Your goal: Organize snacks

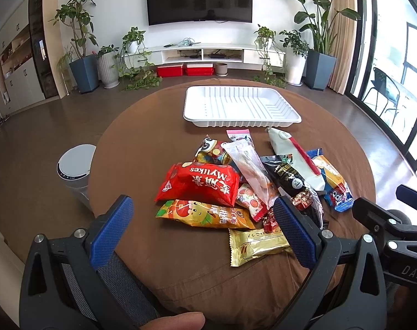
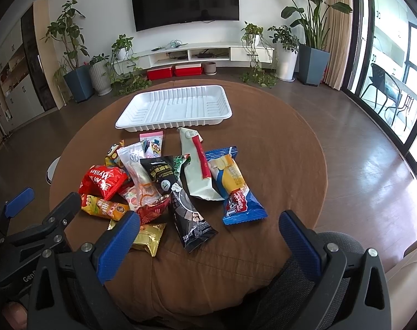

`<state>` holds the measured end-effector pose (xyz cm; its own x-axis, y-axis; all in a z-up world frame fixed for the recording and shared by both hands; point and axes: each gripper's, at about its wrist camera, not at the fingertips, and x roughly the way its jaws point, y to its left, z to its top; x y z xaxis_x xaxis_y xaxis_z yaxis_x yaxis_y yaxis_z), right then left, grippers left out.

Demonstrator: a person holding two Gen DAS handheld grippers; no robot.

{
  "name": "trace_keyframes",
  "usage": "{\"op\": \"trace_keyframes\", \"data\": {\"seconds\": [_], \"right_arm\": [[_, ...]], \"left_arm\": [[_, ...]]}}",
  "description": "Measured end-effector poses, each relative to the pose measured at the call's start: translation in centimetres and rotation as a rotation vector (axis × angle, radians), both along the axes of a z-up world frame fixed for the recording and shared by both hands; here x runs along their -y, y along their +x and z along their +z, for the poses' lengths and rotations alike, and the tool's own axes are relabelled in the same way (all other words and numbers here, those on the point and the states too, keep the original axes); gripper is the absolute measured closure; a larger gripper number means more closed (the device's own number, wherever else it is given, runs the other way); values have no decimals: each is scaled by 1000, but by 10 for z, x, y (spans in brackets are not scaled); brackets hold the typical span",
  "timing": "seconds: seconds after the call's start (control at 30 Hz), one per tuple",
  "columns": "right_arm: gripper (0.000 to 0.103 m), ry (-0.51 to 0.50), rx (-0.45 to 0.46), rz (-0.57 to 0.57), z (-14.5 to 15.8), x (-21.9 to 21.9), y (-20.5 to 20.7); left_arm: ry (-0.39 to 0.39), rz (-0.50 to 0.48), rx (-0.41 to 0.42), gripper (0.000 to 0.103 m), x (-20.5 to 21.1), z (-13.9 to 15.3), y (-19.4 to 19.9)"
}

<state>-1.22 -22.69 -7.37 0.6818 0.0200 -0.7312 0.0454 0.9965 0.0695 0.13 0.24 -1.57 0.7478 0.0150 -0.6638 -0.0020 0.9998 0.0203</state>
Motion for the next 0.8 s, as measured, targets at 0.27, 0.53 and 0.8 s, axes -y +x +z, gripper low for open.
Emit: {"op": "trace_keyframes", "data": {"seconds": [0.27,0.53,0.8], "right_arm": [[0,-2,0,0,-1,0,0],[0,-3,-1,-1,-3,1,1],[0,-4,-2,-1,-4,1,1]], "left_arm": [[-4,7,-5,0,-2,1,0],[-3,7,-4,0,-2,0,0],[-4,8,-5,0,-3,0,0]]}}
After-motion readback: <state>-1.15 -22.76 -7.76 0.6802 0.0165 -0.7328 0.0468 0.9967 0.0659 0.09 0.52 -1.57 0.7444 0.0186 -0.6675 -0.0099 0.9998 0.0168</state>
